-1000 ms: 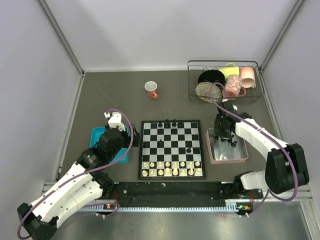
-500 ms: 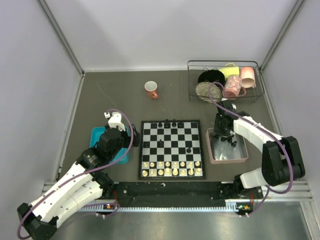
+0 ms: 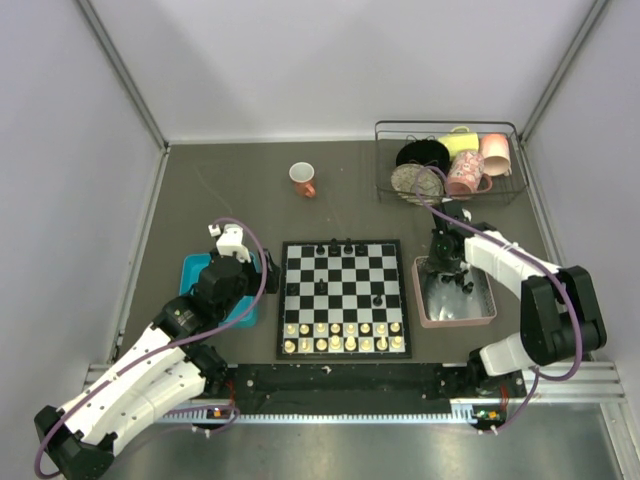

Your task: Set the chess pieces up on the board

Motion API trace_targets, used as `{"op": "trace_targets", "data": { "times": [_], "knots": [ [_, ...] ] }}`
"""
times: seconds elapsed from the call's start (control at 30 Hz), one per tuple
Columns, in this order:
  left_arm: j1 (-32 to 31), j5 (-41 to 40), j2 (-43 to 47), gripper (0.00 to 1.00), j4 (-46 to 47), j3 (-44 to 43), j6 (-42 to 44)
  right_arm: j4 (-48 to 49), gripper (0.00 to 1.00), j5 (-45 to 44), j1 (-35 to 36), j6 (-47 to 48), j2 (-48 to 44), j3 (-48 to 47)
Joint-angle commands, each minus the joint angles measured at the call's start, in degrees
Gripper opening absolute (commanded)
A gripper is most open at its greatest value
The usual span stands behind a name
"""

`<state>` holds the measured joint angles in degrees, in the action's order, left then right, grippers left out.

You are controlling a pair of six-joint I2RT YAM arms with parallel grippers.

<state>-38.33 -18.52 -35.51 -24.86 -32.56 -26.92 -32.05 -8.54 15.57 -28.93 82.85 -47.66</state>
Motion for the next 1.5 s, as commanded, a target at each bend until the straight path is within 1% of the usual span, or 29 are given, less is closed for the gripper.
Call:
{"op": "trace_targets", "data": {
  "times": [0.0,0.07,0.2,0.27,0.4,0.53,0.77,0.9,1.0,1.17,1.33,1.47],
  "knots": [
    [-0.08,-0.46,0.00,0.85,0.96,-0.84,0.02,2.26,0.23,-1.75,-0.54,0.63,-0.14,-0.59],
    [-0.17,-0.46,0.09,0.85,0.96,-0.67,-0.07,2.35,0.22,-1.92,-0.54,0.80,-0.23,-0.59],
    [-0.08,-0.46,0.09,0.85,0.87,-0.75,-0.15,2.17,0.15,-2.28,-0.54,1.07,-0.32,-0.68],
    [-0.08,-0.46,0.09,0.85,0.78,-0.84,-0.15,2.17,0.13,-2.19,-0.54,1.15,-0.49,-0.51],
    [-0.08,-0.29,0.17,0.85,0.78,-0.93,-0.15,1.64,0.06,-1.66,-0.63,1.33,-1.90,-0.15],
    [-0.17,-0.20,0.09,0.85,0.78,-1.11,-0.24,-0.72,0.01,-1.22,-0.63,1.77,-3.92,-0.77],
    [-0.08,0.51,-0.61,0.85,0.95,-1.46,-0.15,-6.78,0.00,-1.66,-0.63,1.77,-10.33,-3.75],
    [-0.17,0.77,-0.70,0.85,1.13,-1.63,-0.15,-10.12,0.00,0.71,-0.37,2.30,-13.32,-7.18],
    [-0.08,0.86,-0.97,0.85,1.31,-1.81,-0.24,-12.32,0.00,-0.16,2.43,2.21,-13.50,-11.39],
    [-0.17,0.95,-1.41,0.85,1.40,-2.07,-0.24,-15.32,0.00,-1.49,11.21,1.15,-9.56,-19.22],
    [-0.17,0.95,-1.50,0.85,1.40,-2.16,0.02,-15.32,0.00,-0.17,14.83,1.24,-3.23,-24.84],
    [-0.08,1.03,-1.58,0.85,1.40,-2.07,0.11,-15.67,0.00,0.97,15.72,2.38,3.70,-27.92]
  ]
}}
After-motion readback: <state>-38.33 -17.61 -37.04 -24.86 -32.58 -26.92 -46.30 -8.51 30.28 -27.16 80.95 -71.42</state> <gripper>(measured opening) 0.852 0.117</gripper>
